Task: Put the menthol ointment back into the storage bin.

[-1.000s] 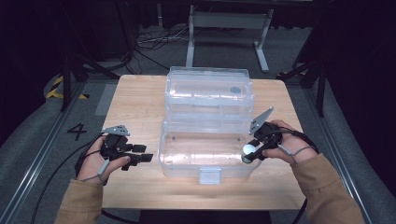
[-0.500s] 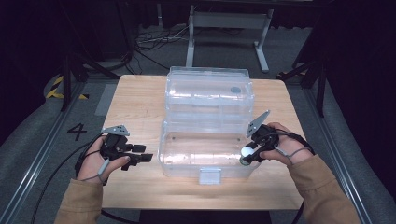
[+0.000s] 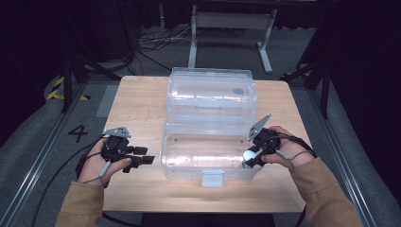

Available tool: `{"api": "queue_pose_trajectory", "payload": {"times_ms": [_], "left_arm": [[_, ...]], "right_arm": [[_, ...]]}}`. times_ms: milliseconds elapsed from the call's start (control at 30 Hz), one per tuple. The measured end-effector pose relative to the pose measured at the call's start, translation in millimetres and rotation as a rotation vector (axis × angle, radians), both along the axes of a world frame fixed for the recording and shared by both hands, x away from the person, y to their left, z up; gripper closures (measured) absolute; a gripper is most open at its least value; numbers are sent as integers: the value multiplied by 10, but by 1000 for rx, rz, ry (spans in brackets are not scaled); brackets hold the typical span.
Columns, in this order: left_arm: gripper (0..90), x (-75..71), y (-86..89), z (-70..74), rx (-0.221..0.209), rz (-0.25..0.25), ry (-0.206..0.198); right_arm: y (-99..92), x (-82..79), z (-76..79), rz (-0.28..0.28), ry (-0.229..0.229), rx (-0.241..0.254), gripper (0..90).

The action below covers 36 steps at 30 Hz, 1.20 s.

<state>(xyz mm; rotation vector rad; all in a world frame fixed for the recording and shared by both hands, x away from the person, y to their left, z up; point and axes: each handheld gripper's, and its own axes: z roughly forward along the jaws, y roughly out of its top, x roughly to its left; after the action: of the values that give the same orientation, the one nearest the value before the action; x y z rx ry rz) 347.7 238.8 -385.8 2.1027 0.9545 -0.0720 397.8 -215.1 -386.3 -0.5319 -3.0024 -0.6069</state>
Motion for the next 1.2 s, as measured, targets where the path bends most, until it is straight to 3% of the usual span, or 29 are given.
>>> {"api": "queue_pose_trajectory", "payload": {"times_ms": [1200], "left_arm": [[470,-3,-16,-3,11,-13,7]], "right_arm": [[66,-7,-113,22,3,-69,504]]}}
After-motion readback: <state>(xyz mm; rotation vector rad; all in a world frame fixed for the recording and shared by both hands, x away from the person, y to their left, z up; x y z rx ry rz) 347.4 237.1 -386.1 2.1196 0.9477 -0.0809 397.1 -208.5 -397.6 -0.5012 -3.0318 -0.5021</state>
